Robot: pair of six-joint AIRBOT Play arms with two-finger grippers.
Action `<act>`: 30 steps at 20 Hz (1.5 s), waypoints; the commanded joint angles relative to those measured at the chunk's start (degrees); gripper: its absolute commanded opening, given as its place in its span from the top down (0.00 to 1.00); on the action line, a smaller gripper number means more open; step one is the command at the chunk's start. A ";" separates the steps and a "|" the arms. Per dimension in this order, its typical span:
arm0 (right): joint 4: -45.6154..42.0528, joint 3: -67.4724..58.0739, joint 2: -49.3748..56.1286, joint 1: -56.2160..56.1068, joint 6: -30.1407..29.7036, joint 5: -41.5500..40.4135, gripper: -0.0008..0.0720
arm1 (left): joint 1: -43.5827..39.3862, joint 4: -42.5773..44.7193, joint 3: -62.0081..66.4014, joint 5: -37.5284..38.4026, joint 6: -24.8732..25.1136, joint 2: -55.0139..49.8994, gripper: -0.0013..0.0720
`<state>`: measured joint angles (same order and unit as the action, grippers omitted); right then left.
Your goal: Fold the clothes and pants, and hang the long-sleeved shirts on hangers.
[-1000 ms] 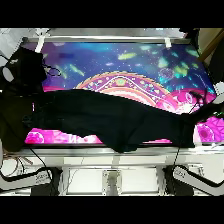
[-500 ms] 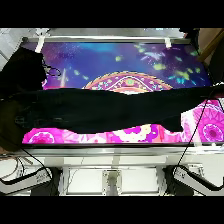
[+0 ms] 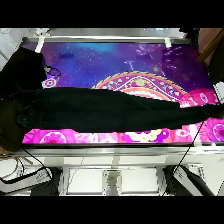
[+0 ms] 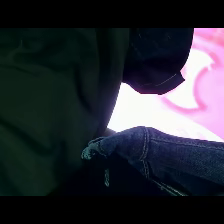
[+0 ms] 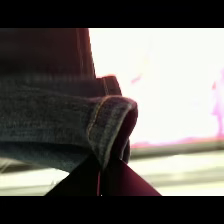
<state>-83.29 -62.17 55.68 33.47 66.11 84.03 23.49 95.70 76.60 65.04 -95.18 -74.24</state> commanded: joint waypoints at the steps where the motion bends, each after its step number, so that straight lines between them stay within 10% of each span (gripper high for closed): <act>1: 0.37 16.04 -10.14 5.18 -1.25 -0.07 0.95 | 0.07 -0.11 0.04 -0.09 0.00 -0.37 0.95; 6: -4.92 34.36 -13.73 7.26 -2.73 0.98 0.94 | 0.09 0.55 0.04 -0.07 0.04 -1.38 0.95; 7: -5.44 33.88 -13.77 7.26 -2.49 0.72 0.86 | 0.09 0.55 0.04 -0.07 0.02 -1.44 0.95; 9: -4.87 29.68 -13.79 7.23 -0.68 -1.64 0.23 | 0.09 0.52 0.04 -0.09 0.02 -1.46 0.95; 10: -4.09 26.45 -13.79 7.21 0.83 -5.38 0.20 | 0.07 0.52 0.04 -0.09 0.02 -1.46 0.95; 14: 10.27 19.65 -9.11 7.21 3.78 -28.00 0.37 | 0.07 0.28 0.04 -0.11 0.00 -1.84 0.95; 20: 38.60 10.80 22.88 7.08 -5.81 -21.35 0.20 | 0.04 0.04 0.04 -0.07 -0.02 -3.91 0.95; 30: 36.33 -2.08 38.91 -2.78 -6.69 -29.92 0.23 | -0.22 -1.22 0.04 -0.11 -0.02 -4.76 0.95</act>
<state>-45.67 -62.04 92.55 33.52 59.94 57.30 23.31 94.76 76.62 64.93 -95.20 -78.89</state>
